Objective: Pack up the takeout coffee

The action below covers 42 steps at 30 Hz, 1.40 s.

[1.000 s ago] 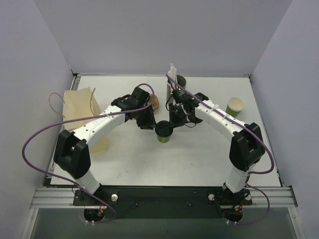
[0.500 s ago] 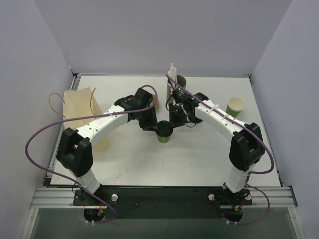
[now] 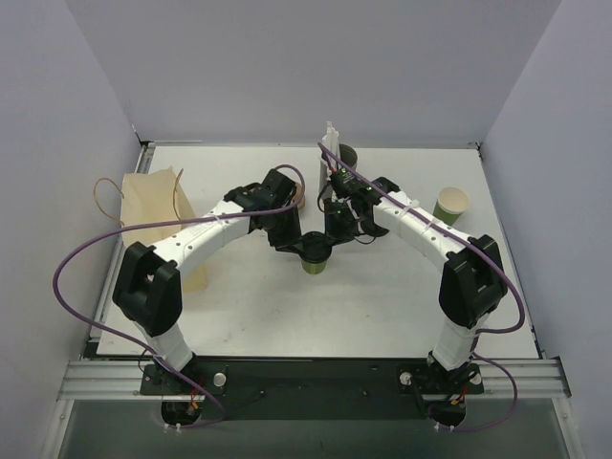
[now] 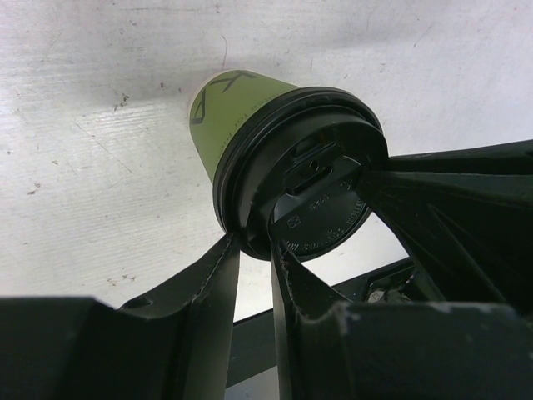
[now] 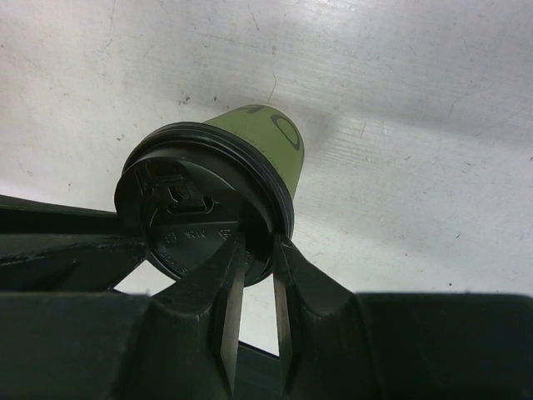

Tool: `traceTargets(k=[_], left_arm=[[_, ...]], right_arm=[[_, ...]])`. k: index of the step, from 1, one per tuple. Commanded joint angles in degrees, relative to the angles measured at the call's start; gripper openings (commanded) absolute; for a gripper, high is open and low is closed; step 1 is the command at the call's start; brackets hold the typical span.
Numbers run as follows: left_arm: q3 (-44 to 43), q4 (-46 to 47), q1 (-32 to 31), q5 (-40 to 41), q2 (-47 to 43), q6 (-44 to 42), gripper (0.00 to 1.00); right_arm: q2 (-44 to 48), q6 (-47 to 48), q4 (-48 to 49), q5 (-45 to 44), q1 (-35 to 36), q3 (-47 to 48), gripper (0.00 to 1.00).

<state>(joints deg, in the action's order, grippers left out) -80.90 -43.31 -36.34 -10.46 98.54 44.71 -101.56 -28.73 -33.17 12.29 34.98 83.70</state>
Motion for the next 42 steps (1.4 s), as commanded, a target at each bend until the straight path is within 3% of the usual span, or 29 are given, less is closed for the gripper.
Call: traceTargets(k=[1,14,33,42], left_arm=[[-2.3,0.2,-0.3,3.6,1.7,-0.5,0.31],[-0.3,-2.6,-2.2,10.0,5.1,-2.1,0.27],[17.7,6.7,-4.5,9.5,5.6,3.1,0.27],[20.6,8.8,-5.1,9.6,6.8,4.1,0.27]], right_arm=[[-3.0,0.0,-4.5,-2.4,0.6,-1.0,0.15],[-2.9,-0.4,-3.9,-2.4,1.5,-2.7,0.15],[-1.8,-1.0,-2.6,-1.9,1.6,-6.4,0.15],[-2.0,-1.6,-2.0,-1.8,2.9,-7.4,0.15]])
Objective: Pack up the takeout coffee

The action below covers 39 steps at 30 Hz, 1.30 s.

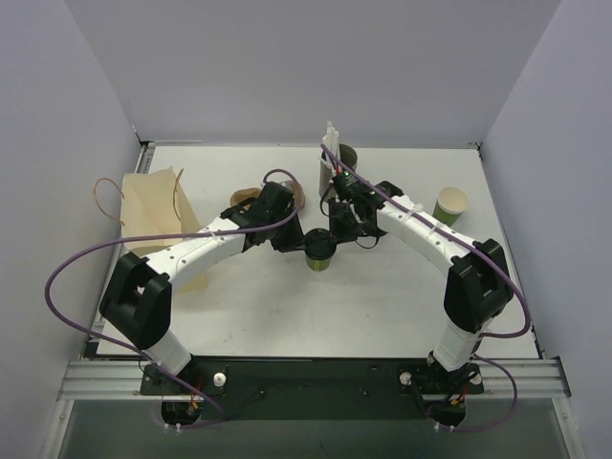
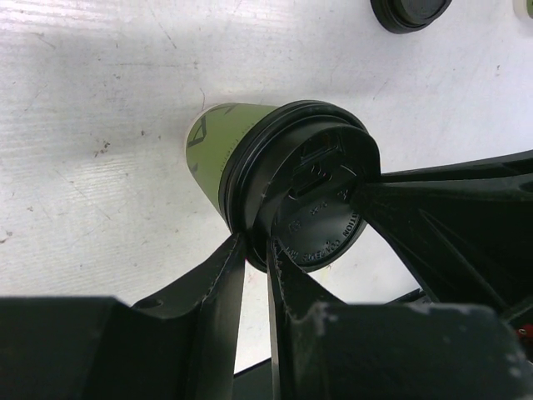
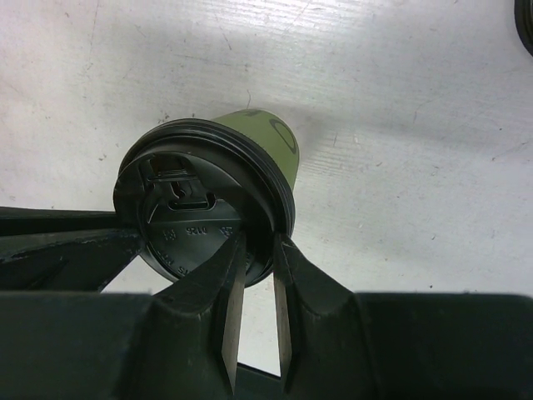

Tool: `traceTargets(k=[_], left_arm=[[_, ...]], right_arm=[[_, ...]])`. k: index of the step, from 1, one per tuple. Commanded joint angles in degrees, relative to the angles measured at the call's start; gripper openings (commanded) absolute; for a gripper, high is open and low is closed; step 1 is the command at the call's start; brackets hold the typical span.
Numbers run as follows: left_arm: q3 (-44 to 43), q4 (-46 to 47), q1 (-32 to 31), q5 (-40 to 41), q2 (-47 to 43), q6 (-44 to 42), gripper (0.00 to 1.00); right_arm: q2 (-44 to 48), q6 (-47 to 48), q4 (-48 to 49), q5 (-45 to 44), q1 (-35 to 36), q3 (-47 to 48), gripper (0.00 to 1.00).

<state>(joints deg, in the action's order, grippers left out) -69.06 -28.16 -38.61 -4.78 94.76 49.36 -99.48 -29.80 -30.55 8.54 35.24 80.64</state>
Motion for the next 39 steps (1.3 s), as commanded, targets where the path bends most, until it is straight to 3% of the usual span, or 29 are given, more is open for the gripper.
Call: traceTargets(k=[1,14,29,39], left_arm=[[9.0,-6.2,-2.8,3.8,10.7,-0.4,0.27],[4.3,-9.9,-2.9,4.4,11.3,-2.1,0.27],[-0.7,-13.8,-2.6,4.3,10.5,-4.5,0.28],[-2.3,-14.7,-2.3,4.3,10.6,-5.9,0.28]], right_arm=[[-4.1,-0.7,-4.5,1.8,2.9,-4.6,0.15],[-3.0,-5.2,5.0,11.4,-1.0,-15.2,0.15],[0.3,-8.2,8.3,17.5,-3.6,-15.7,0.16],[-0.2,-12.9,18.1,23.4,-7.8,-24.3,0.16]])
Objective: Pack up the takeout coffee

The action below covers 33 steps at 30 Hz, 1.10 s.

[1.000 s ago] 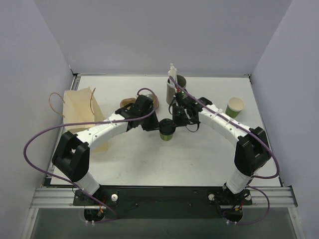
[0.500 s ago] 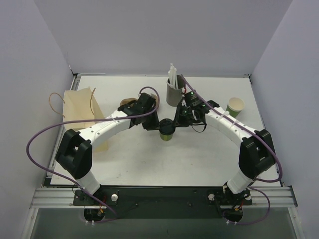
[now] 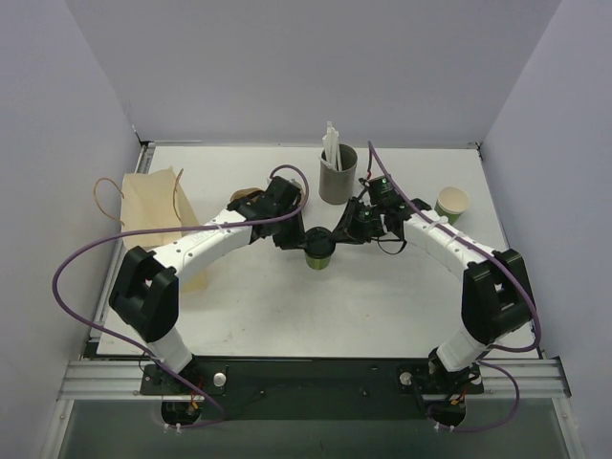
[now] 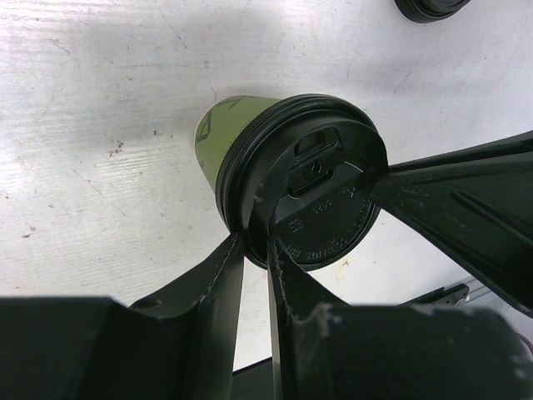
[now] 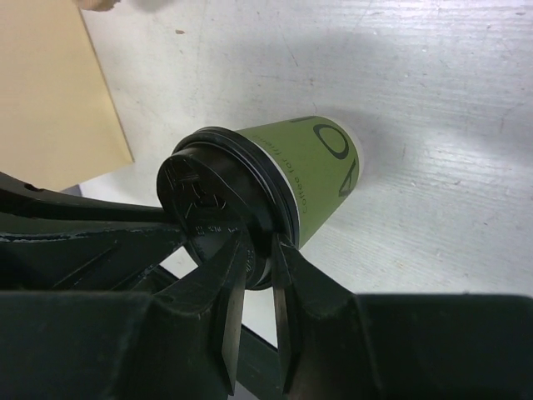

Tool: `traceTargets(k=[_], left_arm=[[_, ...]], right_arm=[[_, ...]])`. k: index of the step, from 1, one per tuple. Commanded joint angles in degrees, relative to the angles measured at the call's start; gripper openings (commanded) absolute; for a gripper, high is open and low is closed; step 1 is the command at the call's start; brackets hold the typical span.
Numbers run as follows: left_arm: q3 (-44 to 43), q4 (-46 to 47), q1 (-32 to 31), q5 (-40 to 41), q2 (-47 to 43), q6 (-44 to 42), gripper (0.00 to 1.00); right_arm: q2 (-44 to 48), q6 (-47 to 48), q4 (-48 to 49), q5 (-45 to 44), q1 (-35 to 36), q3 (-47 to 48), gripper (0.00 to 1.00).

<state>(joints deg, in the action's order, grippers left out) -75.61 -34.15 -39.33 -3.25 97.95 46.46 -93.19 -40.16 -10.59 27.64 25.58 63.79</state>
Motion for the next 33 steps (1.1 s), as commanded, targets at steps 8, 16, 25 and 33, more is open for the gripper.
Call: traceTargets(k=[8,16,25,33], left_arm=[[4.2,-8.7,-1.6,2.5,7.2,-3.4,0.28],[2.0,-9.0,-1.3,1.8,5.8,-4.2,0.28],[-3.5,-10.8,0.2,0.3,3.6,-6.5,0.34],[-9.0,-11.5,0.9,-1.8,2.7,-8.5,0.41]], right_arm=[[-5.8,-6.2,1.5,7.2,0.4,-10.1,0.16],[-3.3,-1.7,-8.4,1.1,0.4,0.3,0.17],[-3.8,3.0,-18.3,-4.3,2.3,13.3,0.17],[-4.3,4.4,-21.9,-7.8,3.4,19.3,0.19]])
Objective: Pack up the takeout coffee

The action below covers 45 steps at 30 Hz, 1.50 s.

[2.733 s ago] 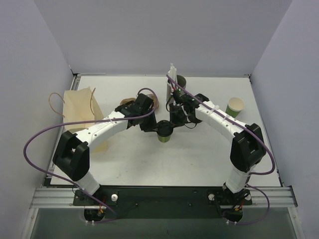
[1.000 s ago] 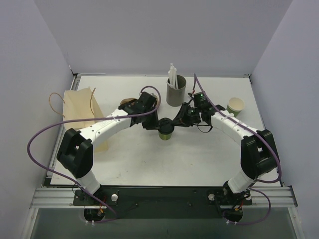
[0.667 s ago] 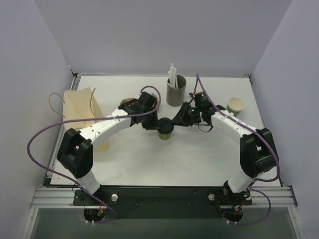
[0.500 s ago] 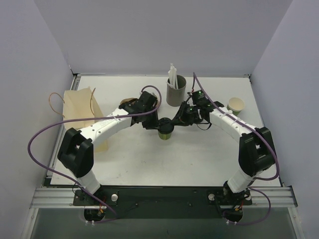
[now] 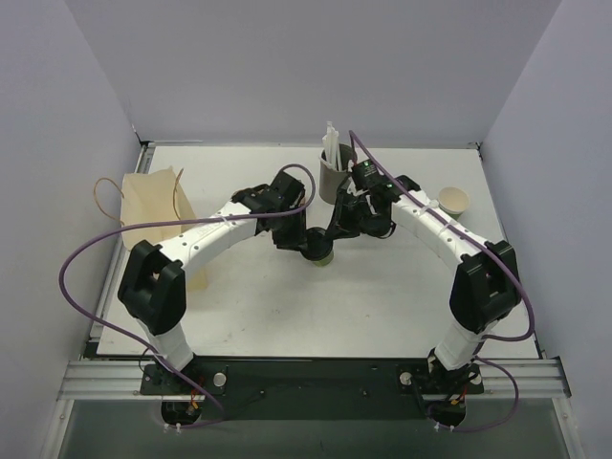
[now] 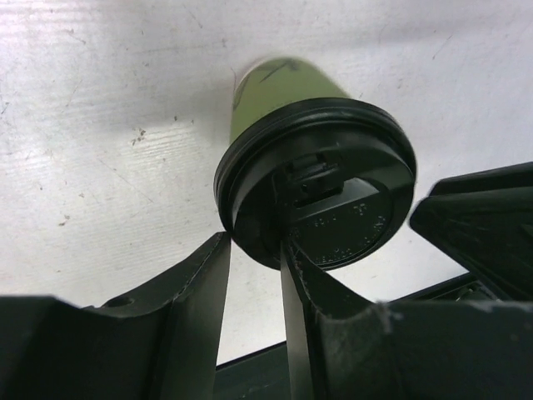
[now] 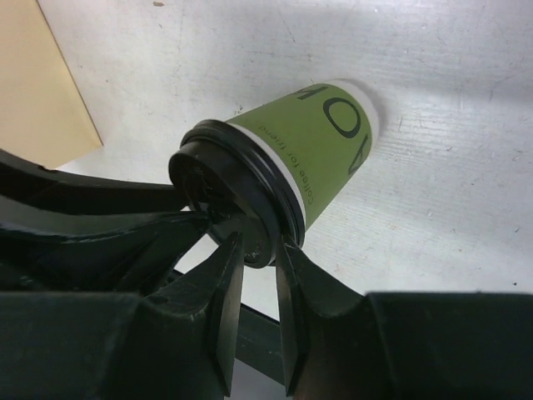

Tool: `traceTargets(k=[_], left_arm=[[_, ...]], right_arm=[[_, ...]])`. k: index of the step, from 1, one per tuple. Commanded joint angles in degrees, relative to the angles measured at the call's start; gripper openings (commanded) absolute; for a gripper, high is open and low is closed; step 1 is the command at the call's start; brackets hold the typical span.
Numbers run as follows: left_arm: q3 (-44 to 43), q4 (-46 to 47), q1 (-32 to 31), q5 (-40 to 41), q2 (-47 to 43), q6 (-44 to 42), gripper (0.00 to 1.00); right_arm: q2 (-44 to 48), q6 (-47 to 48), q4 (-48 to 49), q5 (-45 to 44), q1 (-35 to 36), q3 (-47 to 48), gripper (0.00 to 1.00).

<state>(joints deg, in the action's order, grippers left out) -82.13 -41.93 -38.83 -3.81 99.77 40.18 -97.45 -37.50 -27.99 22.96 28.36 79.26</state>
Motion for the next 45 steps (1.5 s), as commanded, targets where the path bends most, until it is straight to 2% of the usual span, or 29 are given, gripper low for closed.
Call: traceTargets(k=[1,15,19,25,26,29,33,36,45], left_arm=[[-3.2,-3.5,0.5,-1.5,0.7,-2.5,0.41],[-9.5,-5.0,1.0,-3.6,0.8,-4.3,0.44],[-9.5,-5.4,1.4,-3.5,0.1,-4.3,0.44],[-8.7,-6.1,2.6,-1.6,-3.3,-4.1,0.45],[-8.5,-6.1,3.0,-0.9,-3.9,-4.1,0.45],[-7.3,-6.1,3.6,-0.1,-5.7,-3.8,0.45],[-5.7,-6.1,5.1,0.0,-7.7,-3.7,0.45],[-5.0,-6.1,5.7,-0.1,-8.7,-3.8,0.45],[-5.0,-6.1,6.9,-0.9,-9.4,-4.1,0.45]], right_arm=[[-0.1,1.9,-4.8,-3.5,0.6,4.4,0.2],[-2.6,4.3,-8.8,-7.8,1.3,8.4,0.22],[-2.7,5.8,-9.6,-10.6,2.0,8.4,0.31],[-1.8,8.0,-11.0,-15.5,4.3,10.8,0.49],[-1.7,8.7,-11.3,-16.8,4.6,11.3,0.55],[-3.0,10.8,-12.9,-19.6,6.0,13.6,0.66],[-5.3,13.1,-14.3,-22.0,7.1,16.1,0.75],[-7.1,14.3,-14.8,-22.8,7.4,17.5,0.79],[-11.8,15.7,-16.7,-25.0,7.4,20.8,0.78]])
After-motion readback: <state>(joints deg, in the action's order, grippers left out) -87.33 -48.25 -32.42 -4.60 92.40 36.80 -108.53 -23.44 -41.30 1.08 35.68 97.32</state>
